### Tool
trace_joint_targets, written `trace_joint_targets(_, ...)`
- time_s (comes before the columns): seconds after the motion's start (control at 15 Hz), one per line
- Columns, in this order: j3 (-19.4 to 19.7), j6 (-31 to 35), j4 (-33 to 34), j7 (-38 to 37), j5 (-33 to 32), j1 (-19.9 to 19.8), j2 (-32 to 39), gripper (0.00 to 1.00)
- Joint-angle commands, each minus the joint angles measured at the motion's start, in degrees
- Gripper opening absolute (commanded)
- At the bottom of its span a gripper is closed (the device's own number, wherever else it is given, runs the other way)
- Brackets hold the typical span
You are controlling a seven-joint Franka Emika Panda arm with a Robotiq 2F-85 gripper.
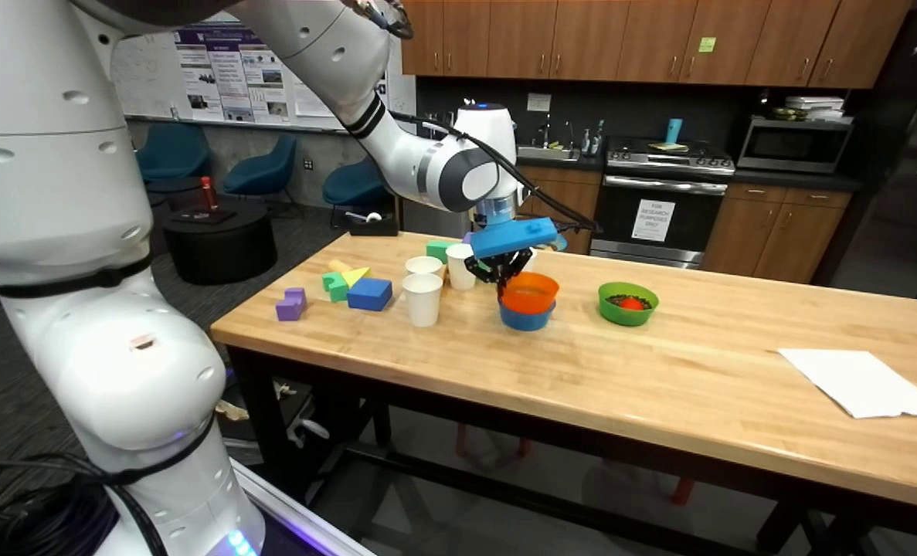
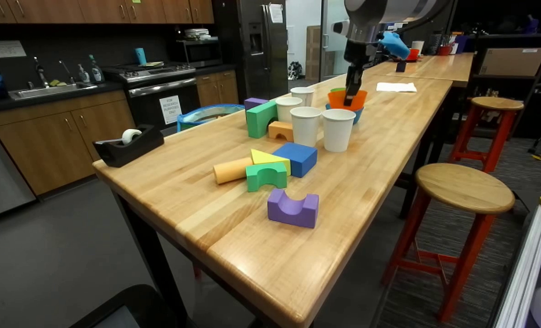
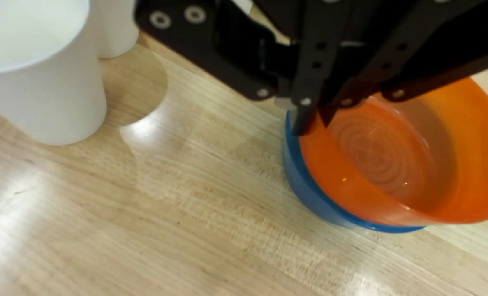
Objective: Stack the three bowls together.
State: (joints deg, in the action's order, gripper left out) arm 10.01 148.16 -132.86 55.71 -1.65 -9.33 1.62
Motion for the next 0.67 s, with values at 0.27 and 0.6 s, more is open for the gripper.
trace_joint_targets(0.27,-0.44,-1.05,1.28,2.85,1.69,-0.9,1.35,0.01)
trace_joint_targets(0.6,-0.31,-1.16,1.38,2.89,1.74,-1.16,1.5,0.01)
